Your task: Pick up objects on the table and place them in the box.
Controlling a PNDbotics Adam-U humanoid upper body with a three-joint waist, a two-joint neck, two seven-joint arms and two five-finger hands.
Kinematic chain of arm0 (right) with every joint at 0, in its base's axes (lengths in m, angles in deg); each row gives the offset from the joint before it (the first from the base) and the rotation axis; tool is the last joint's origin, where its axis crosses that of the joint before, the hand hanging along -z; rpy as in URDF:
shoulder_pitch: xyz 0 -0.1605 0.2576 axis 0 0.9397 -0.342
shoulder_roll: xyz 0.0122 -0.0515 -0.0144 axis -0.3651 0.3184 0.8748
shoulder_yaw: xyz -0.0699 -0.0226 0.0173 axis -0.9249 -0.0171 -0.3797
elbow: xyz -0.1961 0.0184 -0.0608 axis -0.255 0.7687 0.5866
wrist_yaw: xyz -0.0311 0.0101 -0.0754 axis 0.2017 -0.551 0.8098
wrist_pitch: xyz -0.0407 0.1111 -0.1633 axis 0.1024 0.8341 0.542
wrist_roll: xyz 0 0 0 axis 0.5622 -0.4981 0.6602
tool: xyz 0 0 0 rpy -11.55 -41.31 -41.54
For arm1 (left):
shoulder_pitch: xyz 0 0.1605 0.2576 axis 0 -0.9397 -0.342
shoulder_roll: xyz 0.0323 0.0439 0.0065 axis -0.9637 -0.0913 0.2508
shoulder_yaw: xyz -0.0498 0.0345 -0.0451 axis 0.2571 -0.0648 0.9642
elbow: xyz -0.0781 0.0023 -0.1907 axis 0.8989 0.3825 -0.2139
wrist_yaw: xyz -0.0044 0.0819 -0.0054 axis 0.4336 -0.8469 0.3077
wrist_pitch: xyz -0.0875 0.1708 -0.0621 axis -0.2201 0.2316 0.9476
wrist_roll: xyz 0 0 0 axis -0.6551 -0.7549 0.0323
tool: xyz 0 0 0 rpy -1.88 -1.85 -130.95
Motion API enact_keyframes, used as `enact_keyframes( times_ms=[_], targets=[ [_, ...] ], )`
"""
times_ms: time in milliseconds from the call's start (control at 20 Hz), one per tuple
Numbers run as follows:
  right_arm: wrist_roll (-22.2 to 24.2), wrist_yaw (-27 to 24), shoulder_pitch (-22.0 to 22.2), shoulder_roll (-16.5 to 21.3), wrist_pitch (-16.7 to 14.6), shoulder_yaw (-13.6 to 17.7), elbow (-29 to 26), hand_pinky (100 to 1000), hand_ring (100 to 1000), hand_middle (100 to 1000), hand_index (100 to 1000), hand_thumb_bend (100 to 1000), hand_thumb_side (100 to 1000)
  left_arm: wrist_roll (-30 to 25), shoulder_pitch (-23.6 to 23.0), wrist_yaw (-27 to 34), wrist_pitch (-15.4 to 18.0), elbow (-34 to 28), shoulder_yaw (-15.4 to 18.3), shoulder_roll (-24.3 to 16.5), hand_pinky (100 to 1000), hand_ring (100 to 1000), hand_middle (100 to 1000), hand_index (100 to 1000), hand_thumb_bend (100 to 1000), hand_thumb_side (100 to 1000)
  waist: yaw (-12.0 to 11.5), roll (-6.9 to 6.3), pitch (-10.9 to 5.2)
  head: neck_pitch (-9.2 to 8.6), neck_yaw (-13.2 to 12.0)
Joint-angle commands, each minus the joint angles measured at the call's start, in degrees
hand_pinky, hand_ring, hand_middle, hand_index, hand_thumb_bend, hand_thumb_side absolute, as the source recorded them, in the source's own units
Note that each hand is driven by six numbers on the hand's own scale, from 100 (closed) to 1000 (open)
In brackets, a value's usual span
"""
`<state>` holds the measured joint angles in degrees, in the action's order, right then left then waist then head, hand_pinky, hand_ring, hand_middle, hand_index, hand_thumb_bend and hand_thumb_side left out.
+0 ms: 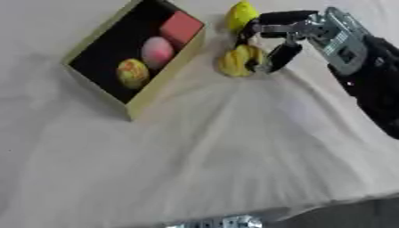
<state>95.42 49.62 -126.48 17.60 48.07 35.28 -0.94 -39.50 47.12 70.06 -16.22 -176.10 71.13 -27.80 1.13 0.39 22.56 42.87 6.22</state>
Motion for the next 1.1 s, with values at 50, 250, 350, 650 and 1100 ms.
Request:
enact_keyframes(
  times_ms=[50,250,350,650,1100],
  targets=[
    [0.8,-2.3,-0.6,2.4,1.2,-0.2,-3.0,883,844,530,718,100,100,0.1,0.2,0.2,-0.1,-0.9,0.5,-0.7,644,611,618,835,251,515,0.1,-0.15,-1.39,0.17,0.0],
    [1.3,-5.8,-0.8,4.1,3.2,0.0,-9.0,881,842,518,712,100,100,0.2,0.1,0.1,-0.1,-0.9,0.6,-0.8,644,611,618,834,250,515,0.3,-0.12,-1.38,-0.65,0.1],
    [1.2,-7.5,-1.2,4.9,4.6,0.7,-12.2,879,840,511,708,100,100,0.4,-0.1,0.0,-0.1,-0.9,0.7,-0.8,644,611,618,834,250,516,0.4,-0.09,-1.29,-1.37,0.1],
    [0.9,-12.1,-2.6,6.0,8.9,2.6,-19.8,876,836,494,699,100,100,0.9,-0.3,-0.1,0.0,-0.9,1.0,-1.0,643,612,619,835,247,518,0.3,-0.06,-0.84,-3.03,-0.1],
    [1.1,-13.5,-6.4,4.2,11.1,2.8,-22.6,872,832,489,695,100,100,1.1,0.0,-0.2,0.2,-0.9,0.9,-1.2,643,612,620,835,247,519,-1.3,0.58,-0.10,-5.38,0.0]
  ],
)
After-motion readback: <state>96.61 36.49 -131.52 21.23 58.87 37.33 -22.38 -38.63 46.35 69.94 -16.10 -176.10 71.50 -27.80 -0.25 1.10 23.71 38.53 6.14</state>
